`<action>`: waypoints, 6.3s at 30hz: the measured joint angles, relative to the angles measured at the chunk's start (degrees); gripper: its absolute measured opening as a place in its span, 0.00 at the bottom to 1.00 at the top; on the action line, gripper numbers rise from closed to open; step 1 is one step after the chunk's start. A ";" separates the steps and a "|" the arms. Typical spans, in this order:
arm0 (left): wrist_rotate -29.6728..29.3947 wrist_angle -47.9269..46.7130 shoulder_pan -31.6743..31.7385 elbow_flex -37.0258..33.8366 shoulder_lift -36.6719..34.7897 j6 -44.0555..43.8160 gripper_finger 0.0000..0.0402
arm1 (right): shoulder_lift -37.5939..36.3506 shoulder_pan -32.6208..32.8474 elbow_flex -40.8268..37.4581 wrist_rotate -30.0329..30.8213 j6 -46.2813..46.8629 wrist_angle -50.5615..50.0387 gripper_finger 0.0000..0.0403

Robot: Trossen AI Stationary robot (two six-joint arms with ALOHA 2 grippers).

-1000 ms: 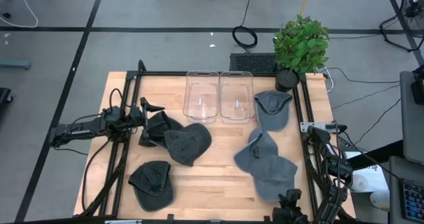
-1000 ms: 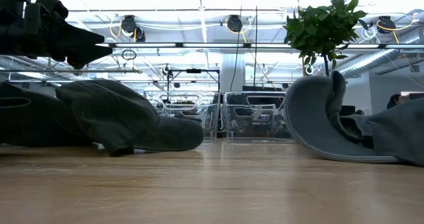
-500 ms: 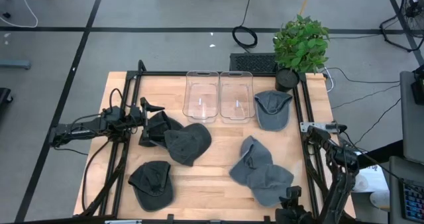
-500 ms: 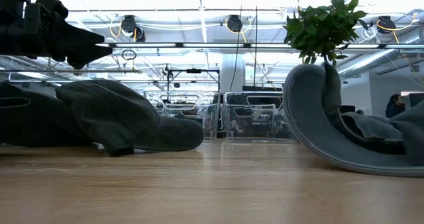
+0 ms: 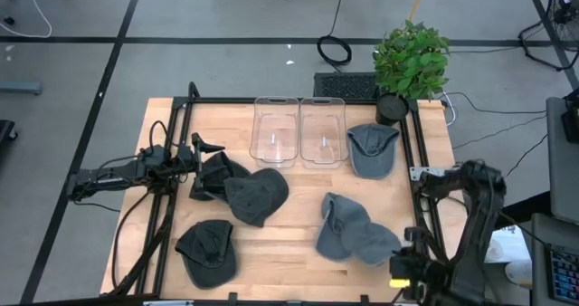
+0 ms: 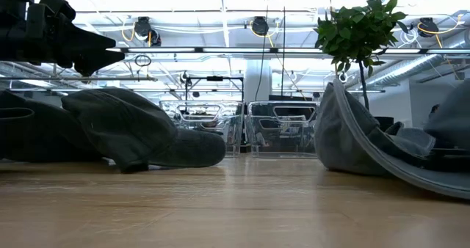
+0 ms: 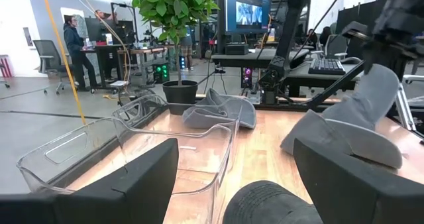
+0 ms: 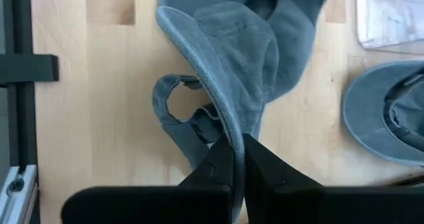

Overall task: Pick & Place hat
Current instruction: Put the bottom gray cap into the left transparent bin

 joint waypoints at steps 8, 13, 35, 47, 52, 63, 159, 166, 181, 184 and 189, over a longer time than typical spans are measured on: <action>0.00 0.00 -0.01 0.00 -0.01 0.00 0.76 | -8.47 -3.15 -0.38 -0.47 -1.85 -0.03 0.00; 0.00 0.00 -0.01 0.00 0.00 0.00 0.76 | -14.98 -4.79 -0.38 -1.49 -0.54 -0.15 0.00; 0.00 0.00 -0.01 0.00 0.00 0.00 0.76 | -38.21 -11.50 -0.31 13.08 3.75 11.74 0.00; 0.00 0.00 0.00 0.00 -0.01 0.00 0.76 | -38.98 -20.45 -0.31 30.43 -24.35 38.14 0.00; 0.00 0.00 -0.01 0.00 -0.01 0.00 0.76 | -37.20 -24.34 -0.31 33.11 -42.34 50.84 0.00; 0.02 0.00 0.01 0.00 -0.01 0.00 0.76 | -30.08 -31.16 -0.29 38.09 -81.61 71.40 0.00; -3.82 20.79 0.01 50.57 56.75 -60.67 0.83 | -18.96 -52.39 -6.00 38.99 -178.51 106.27 0.00; -4.25 20.70 0.30 57.10 63.70 -62.19 0.83 | -18.96 -52.39 -6.00 38.36 -178.69 106.35 0.00; -1.48 21.41 0.71 65.22 74.38 -64.80 0.83 | -19.38 -52.41 -6.00 37.70 -179.74 109.31 0.00; -1.49 25.14 0.71 65.23 75.59 -65.38 0.83 | -19.57 -52.41 -6.00 37.72 -179.75 109.46 0.00; -2.24 29.42 0.71 65.36 76.63 -66.49 0.83 | -19.64 -52.41 -6.00 37.70 -179.83 109.35 0.00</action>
